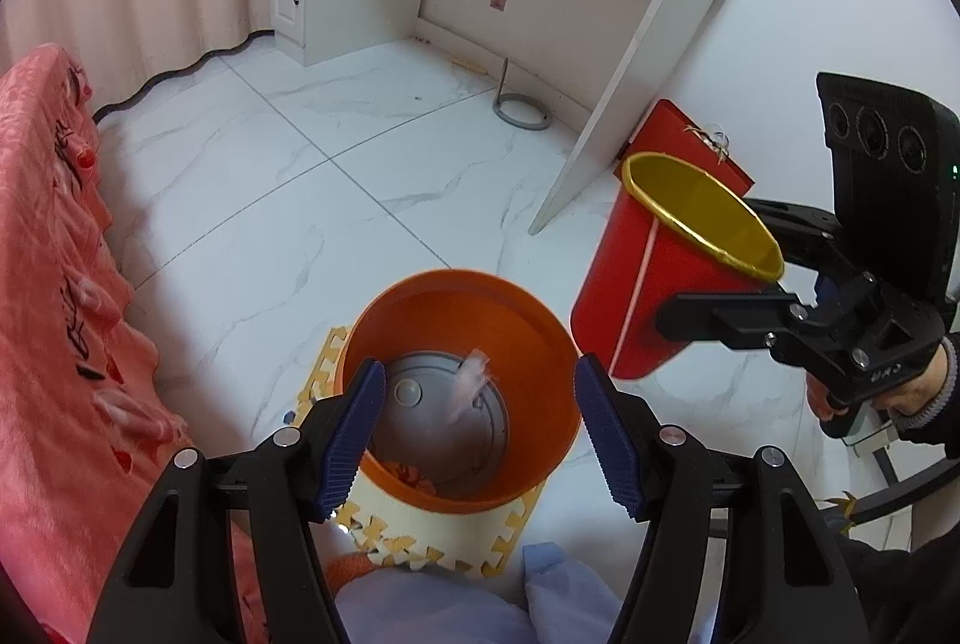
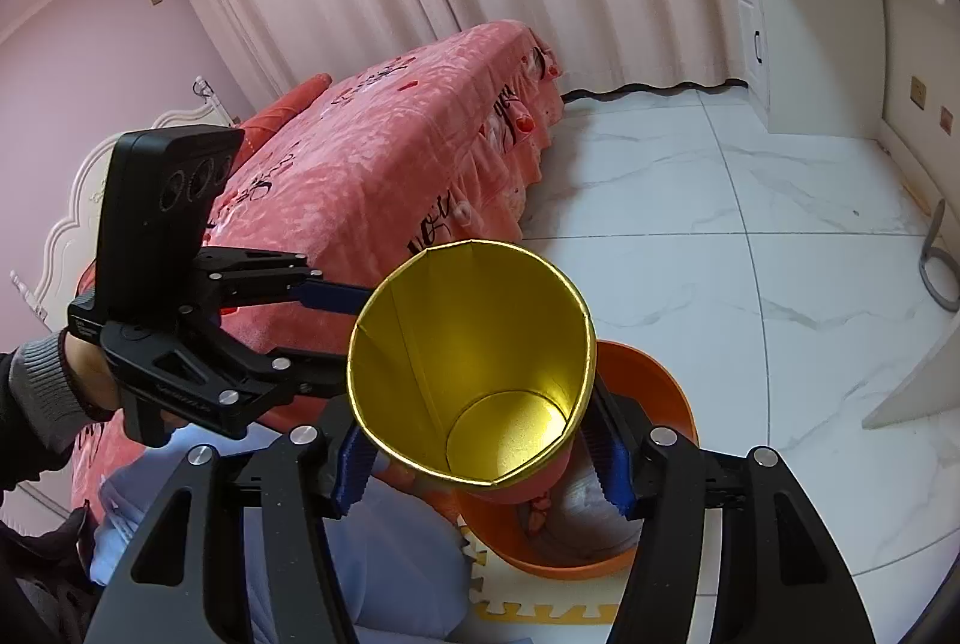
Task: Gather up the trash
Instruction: 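Open the left tool and right tool to drop tissue and cup into the bin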
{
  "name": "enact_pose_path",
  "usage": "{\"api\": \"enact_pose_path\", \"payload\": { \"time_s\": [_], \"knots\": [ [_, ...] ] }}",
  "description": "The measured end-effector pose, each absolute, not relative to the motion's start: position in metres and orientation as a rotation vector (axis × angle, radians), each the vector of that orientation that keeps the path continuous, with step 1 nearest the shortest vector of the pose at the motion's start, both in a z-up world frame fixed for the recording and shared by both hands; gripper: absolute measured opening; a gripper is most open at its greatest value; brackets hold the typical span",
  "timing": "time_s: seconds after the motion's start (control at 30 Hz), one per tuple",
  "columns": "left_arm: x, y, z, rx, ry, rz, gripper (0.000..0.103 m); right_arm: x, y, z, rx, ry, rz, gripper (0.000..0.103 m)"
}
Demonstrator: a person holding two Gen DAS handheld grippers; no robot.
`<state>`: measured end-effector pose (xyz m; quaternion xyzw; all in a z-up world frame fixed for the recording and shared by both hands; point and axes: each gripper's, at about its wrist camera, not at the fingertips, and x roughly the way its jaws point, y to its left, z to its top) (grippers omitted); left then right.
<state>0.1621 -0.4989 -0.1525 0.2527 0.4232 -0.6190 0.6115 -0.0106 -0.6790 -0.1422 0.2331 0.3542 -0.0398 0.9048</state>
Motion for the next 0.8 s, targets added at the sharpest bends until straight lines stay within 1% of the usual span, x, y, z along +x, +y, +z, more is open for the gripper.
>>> {"api": "enact_pose_path", "payload": {
  "time_s": [0.13,0.2,0.23,0.43,0.47,0.5,0.57,0.8],
  "knots": [
    [0.165,-0.495,-0.152,0.584,0.981,-1.41,0.067,-0.003,-0.679,-0.142,0.465,0.728,-0.082,0.061],
    [0.166,-0.493,-0.152,0.584,0.988,-1.403,0.067,0.001,-0.68,-0.142,0.462,0.726,-0.085,0.063],
    [0.167,-0.493,-0.152,0.585,0.989,-1.401,0.067,0.002,-0.681,-0.143,0.46,0.727,-0.088,0.068],
    [0.167,-0.49,-0.153,0.584,0.997,-1.391,0.067,0.008,-0.68,-0.149,0.453,0.75,-0.124,0.07],
    [0.167,-0.489,-0.154,0.586,0.997,-1.39,0.067,0.008,-0.679,-0.149,0.451,0.751,-0.127,0.076],
    [0.166,-0.489,-0.154,0.588,0.997,-1.387,0.067,0.007,-0.679,-0.149,0.444,0.753,-0.143,0.079],
    [0.168,-0.488,-0.155,0.59,1.002,-1.381,0.067,0.006,-0.68,-0.15,0.437,0.75,-0.163,0.083],
    [0.168,-0.486,-0.155,0.585,1.005,-1.378,0.067,0.006,-0.681,-0.151,0.451,0.753,-0.162,0.083]
  ]
}}
